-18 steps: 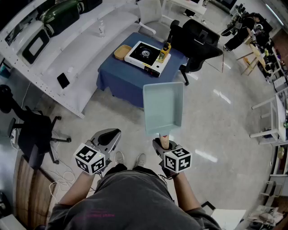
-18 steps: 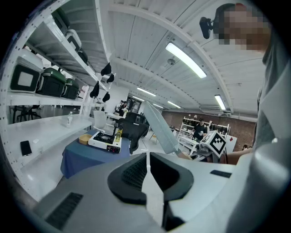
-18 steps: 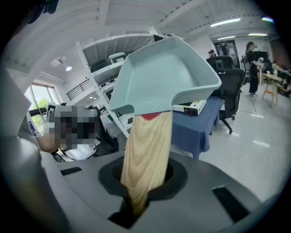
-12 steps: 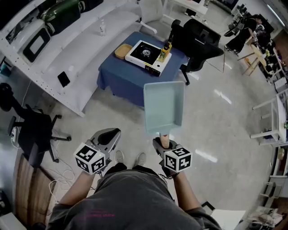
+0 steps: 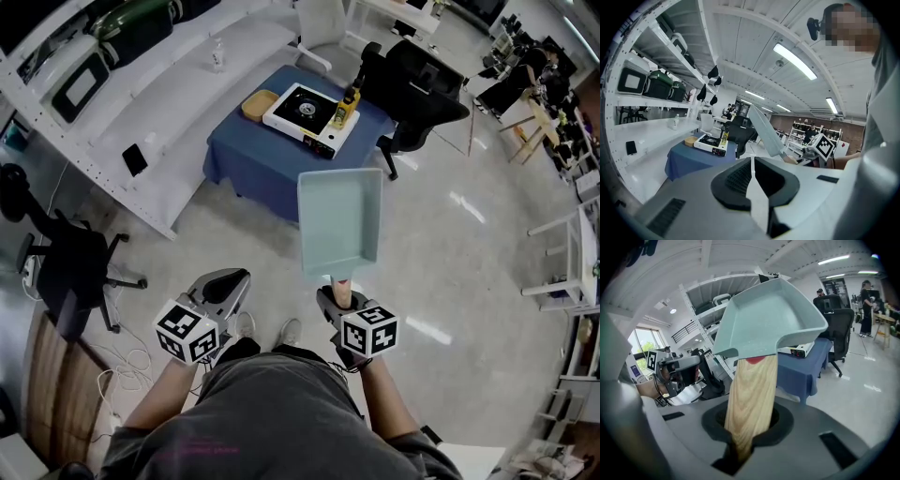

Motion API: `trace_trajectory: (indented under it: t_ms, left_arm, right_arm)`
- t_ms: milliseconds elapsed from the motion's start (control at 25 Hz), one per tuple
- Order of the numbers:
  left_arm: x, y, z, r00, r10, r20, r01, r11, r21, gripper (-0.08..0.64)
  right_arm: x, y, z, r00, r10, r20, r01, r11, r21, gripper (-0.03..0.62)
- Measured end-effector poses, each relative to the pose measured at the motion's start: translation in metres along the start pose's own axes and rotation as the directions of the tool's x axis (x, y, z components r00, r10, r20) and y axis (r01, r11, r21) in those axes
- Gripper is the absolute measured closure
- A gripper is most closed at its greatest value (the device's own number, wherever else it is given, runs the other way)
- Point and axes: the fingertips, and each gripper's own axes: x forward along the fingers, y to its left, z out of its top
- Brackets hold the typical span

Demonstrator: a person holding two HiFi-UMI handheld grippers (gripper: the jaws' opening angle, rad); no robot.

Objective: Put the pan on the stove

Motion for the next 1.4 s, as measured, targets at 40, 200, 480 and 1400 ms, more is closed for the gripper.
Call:
trace_trajectory:
  t_ms: [40,200,480,1400]
  left_arm:
    - [0.001,-0.002,0.000,1.000,0.004,0.001,-0.004,1.000,-0.001,0.535]
    - [0.007,-0.010,-0.002,1.000,0.018,0.005,-0.018,1.000,-0.002,0.535]
    - [0.022,-0.032,-0.008,0.999,0.042,0.009,-0.042,0.999,-0.012,0.535]
    - [0.069,-0.030,0.005,0.997,0.079,0.014,-0.079,0.997,0.003,0.535]
  right_arm:
    - [-0.001,-0.001,0.000,1.000,0.004,-0.002,-0.004,1.000,-0.002,0.546]
    - [-0.006,-0.006,-0.003,1.000,0.023,-0.013,-0.023,1.000,-0.014,0.546]
    - [-0.018,-0.026,-0.012,0.998,0.050,-0.045,-0.051,0.998,-0.031,0.546]
    - [-0.015,-0.077,0.007,0.996,0.074,-0.056,-0.077,0.996,-0.050,0.546]
